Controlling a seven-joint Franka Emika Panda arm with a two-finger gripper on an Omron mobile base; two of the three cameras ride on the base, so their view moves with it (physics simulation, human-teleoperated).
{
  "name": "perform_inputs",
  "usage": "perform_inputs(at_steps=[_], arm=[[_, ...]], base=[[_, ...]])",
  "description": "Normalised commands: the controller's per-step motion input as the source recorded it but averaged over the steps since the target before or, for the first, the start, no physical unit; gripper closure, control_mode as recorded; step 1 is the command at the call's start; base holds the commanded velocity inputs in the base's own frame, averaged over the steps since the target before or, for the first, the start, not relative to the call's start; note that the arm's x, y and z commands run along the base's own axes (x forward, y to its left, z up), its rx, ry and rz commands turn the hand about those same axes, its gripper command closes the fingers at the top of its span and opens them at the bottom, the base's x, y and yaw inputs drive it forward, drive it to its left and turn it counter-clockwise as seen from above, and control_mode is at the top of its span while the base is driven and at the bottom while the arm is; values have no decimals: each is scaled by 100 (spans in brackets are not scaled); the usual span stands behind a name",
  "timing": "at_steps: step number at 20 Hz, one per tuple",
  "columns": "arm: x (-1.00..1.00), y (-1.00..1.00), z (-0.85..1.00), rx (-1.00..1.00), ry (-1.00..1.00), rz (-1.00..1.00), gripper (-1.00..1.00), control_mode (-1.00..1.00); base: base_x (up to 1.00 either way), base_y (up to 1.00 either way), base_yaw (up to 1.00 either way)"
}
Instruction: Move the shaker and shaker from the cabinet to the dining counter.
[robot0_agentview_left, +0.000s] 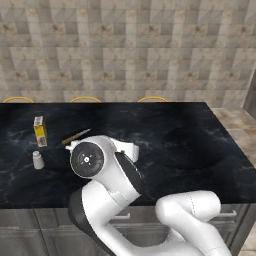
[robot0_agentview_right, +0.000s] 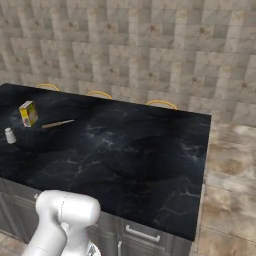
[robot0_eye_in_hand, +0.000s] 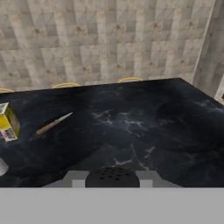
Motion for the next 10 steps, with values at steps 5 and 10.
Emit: perform_inputs(at_steps=[5,10], arm=[[99,16,-57,0,0,-2,100,-100],[81,30,-54,-3,-1,-1,100,-100]], base=[[0,0,0],[0,0,0]])
